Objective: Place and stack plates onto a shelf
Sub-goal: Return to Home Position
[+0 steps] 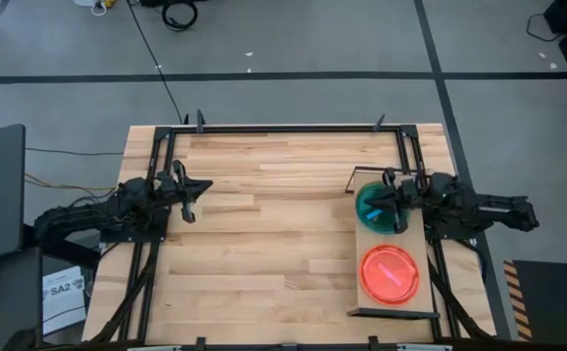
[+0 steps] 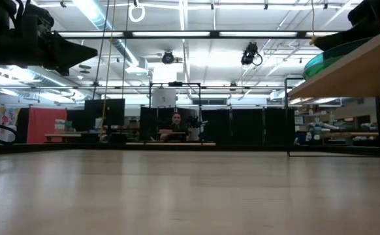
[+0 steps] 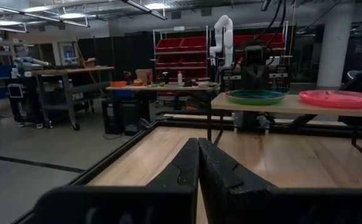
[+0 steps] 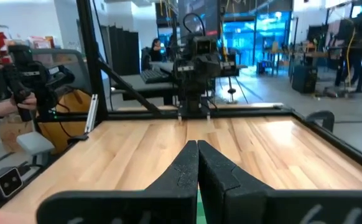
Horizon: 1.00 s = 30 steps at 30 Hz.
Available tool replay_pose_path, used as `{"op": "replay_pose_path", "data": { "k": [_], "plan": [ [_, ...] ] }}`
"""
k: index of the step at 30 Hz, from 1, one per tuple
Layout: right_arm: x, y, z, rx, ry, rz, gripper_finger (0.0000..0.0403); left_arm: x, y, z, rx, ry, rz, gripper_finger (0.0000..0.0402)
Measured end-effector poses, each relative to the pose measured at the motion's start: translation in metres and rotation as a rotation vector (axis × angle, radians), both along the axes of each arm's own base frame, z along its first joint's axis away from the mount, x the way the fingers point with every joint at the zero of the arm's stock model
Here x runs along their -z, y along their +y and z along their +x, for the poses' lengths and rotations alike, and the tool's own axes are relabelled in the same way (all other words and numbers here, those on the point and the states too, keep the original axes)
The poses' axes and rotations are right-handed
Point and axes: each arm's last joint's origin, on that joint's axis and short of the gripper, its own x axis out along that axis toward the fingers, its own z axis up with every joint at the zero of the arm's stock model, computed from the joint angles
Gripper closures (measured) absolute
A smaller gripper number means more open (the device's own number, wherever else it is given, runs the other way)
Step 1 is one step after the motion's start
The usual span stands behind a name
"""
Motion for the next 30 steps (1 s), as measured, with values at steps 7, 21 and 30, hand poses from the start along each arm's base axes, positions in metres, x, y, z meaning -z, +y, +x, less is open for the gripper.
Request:
{"op": "replay_pose_path", "data": {
  "k": [7, 21, 30],
  "plan": [
    [0.016, -0.001, 0.005, -0.001, -0.022, -0.001, 0.0394, 0.000, 0.000, 0.000, 0.000, 0.000, 0.000, 0.0391],
    [0.016, -0.002, 0.005, 0.018, -0.022, -0.013, 0.0394, 0.000, 0.000, 0.000, 0.000, 0.001, -0.001, 0.0391],
    [0.015, -0.003, 0.005, 0.078, -0.026, -0.025, 0.0394, 0.000, 0.000, 0.000, 0.000, 0.001, 0.000, 0.0390]
  ]
}}
